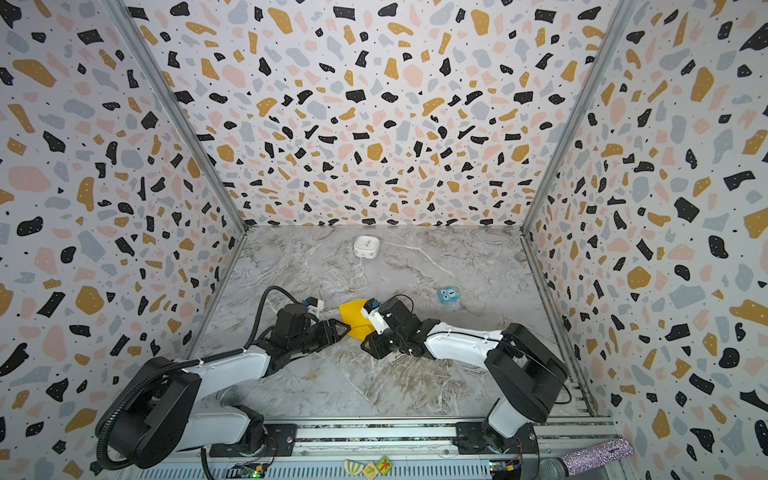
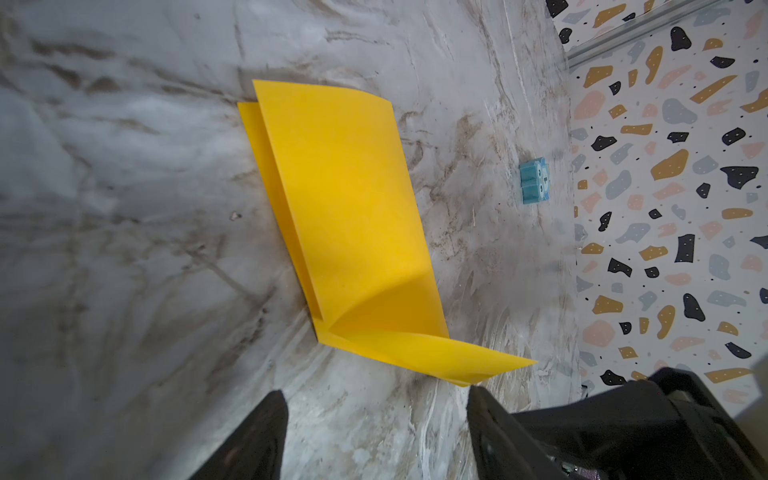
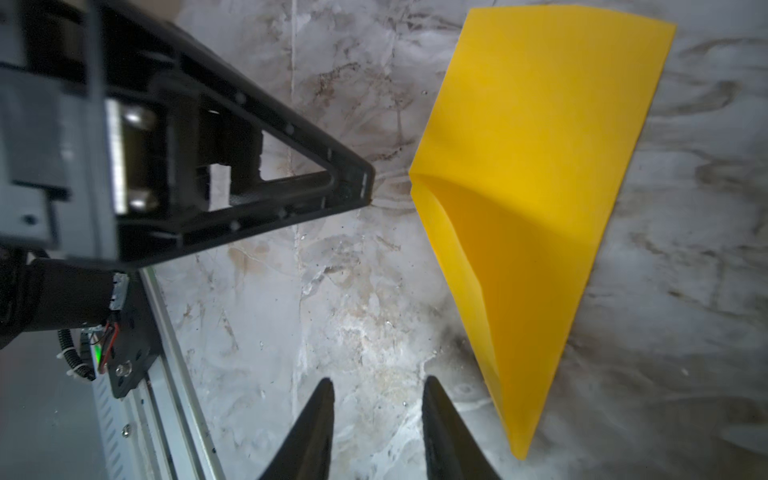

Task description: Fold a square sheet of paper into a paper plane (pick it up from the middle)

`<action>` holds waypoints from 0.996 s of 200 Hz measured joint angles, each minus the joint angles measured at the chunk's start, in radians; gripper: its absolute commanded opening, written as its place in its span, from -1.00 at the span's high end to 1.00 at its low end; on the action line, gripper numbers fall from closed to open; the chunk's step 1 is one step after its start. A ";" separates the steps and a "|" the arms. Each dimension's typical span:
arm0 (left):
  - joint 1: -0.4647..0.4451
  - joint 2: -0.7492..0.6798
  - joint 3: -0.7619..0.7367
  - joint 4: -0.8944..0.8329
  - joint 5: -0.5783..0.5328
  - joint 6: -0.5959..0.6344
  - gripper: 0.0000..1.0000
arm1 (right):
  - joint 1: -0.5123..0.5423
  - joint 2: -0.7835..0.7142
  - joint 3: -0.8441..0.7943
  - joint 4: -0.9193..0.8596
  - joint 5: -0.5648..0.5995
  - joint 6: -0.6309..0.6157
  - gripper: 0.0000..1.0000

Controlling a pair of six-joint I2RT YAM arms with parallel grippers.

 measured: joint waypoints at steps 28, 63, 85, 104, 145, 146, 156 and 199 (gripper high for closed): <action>0.000 -0.001 0.000 -0.001 -0.003 -0.003 -0.39 | -0.024 0.055 0.032 -0.002 0.033 0.004 0.32; 0.000 0.001 0.000 0.007 0.011 -0.007 -0.36 | -0.064 0.085 0.053 0.005 0.034 0.019 0.42; 0.000 0.018 0.000 0.032 0.034 -0.015 -0.31 | -0.076 0.119 0.060 0.008 0.031 0.027 0.45; 0.000 0.048 0.000 0.068 0.060 -0.031 -0.29 | -0.080 0.147 0.060 0.008 0.026 0.039 0.47; 0.000 0.106 0.000 0.106 0.094 -0.042 -0.29 | -0.103 0.161 0.051 0.034 -0.012 0.066 0.40; 0.000 0.106 0.000 0.106 0.094 -0.042 -0.28 | -0.105 0.161 0.051 0.035 -0.013 0.067 0.40; 0.000 0.114 0.001 0.113 0.096 -0.042 -0.28 | -0.114 0.161 0.045 0.046 -0.022 0.075 0.39; 0.000 0.143 0.006 0.138 0.097 -0.055 -0.17 | -0.143 0.169 0.029 0.072 -0.071 0.104 0.43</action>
